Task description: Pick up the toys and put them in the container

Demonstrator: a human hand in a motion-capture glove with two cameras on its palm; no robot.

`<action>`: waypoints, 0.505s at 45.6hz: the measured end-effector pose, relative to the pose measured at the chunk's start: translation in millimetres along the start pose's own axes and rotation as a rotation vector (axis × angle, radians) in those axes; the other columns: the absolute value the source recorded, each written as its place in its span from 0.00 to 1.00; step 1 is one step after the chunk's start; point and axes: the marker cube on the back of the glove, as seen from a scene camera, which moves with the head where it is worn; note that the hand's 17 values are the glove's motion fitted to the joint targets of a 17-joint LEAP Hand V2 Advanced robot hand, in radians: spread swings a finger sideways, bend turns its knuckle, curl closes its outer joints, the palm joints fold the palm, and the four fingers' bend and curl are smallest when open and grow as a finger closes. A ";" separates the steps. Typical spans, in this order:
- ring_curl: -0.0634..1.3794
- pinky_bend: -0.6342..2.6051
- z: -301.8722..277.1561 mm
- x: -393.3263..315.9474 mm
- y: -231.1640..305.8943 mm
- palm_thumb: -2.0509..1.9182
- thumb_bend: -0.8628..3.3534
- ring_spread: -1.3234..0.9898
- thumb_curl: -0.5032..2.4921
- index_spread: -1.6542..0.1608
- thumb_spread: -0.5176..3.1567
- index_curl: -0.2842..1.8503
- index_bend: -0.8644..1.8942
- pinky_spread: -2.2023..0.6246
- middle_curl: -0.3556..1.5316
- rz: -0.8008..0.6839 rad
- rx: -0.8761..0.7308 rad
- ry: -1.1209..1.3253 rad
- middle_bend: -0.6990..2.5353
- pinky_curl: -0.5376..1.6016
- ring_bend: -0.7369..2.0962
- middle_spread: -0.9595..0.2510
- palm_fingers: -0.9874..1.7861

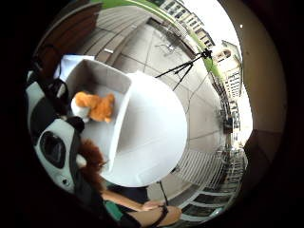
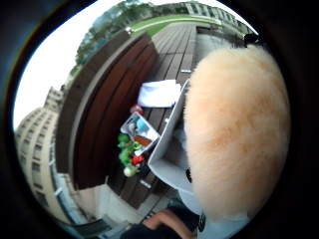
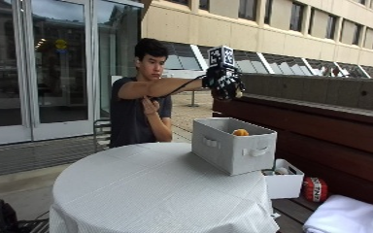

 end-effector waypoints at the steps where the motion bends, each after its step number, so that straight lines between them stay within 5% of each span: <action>1: 0.33 0.46 3.1 -3.0 0.6 0.69 0.22 0.39 0.48 0.69 0.33 0.30 0.35 0.62 0.55 0.004 -0.008 -0.003 0.39 0.42 0.63 0.38 0.73; 7: 0.33 0.48 27.1 11.1 -7.7 0.62 0.18 0.39 0.44 0.71 0.38 0.26 0.31 0.63 0.56 0.013 -0.053 -0.010 0.40 0.43 0.63 0.40 0.70; 13: 0.33 0.56 33.1 21.0 -8.6 0.53 0.17 0.43 0.38 0.73 0.40 0.22 0.30 0.66 0.54 -0.014 -0.034 -0.057 0.34 0.47 0.61 0.52 0.48; 23: 0.26 0.55 23.1 55.4 0.1 0.48 0.18 0.48 0.33 0.75 0.40 0.22 0.36 0.71 0.52 -0.029 -0.025 -0.067 0.34 0.45 0.53 0.64 0.35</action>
